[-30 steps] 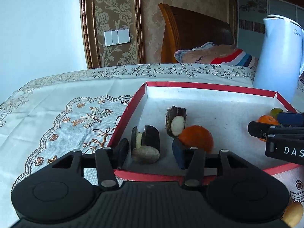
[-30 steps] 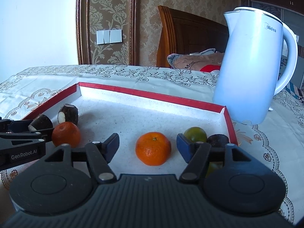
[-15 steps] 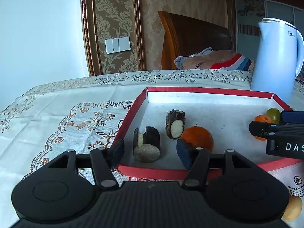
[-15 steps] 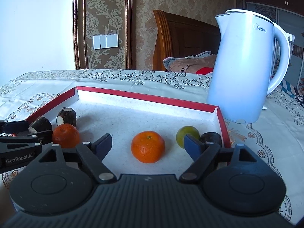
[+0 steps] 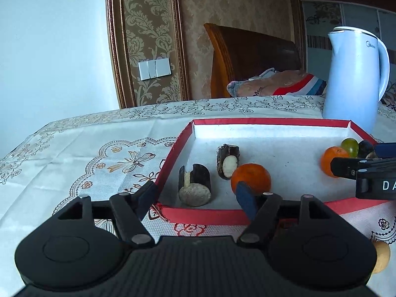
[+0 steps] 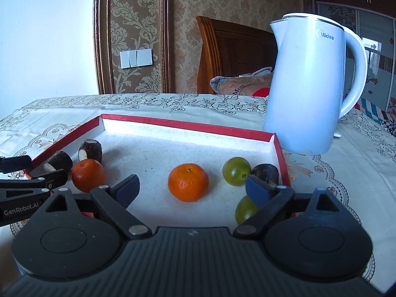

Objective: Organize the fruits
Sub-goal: 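Open right tool to release mandarin while left tool releases eggplant slice, then withdraw both tools and bring right tool to a brown round fruit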

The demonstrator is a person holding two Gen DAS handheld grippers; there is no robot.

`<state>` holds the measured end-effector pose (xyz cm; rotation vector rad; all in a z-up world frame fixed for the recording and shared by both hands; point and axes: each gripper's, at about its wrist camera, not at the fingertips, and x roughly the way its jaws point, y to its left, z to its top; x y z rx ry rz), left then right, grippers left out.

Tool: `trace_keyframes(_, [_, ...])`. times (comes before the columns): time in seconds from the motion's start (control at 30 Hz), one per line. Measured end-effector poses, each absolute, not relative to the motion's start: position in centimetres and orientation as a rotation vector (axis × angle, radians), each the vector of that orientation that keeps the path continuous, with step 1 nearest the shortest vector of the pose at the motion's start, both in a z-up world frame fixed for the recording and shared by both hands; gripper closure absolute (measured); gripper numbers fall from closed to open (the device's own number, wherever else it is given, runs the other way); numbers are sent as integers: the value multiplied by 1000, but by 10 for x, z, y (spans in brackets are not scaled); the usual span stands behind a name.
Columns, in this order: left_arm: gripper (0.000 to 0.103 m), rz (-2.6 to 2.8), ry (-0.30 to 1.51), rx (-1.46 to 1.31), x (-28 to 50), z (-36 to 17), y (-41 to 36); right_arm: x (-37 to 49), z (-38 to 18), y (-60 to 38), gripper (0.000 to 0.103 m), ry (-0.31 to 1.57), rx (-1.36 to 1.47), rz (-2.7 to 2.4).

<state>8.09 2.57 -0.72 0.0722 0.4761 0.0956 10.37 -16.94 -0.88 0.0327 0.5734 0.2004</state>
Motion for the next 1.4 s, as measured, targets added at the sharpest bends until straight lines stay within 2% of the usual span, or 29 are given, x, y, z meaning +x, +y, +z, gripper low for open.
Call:
trace_keyframes(0.77, [31,74,449,-86,41,6,48,49,-6,-210,6,591,146,251])
trace_keyframes(0.97, [31,90,434,-118,34,10,61,28,-1,-236,6,540,186,230])
trace_keyframes(1.1, [24,92,417,-165,26,14,71,13,1,-264,6,509,229,200])
trace_keyframes(1.4, [24,71,425,-125,27,13,62,-1,-17,-293,6,572,213,213])
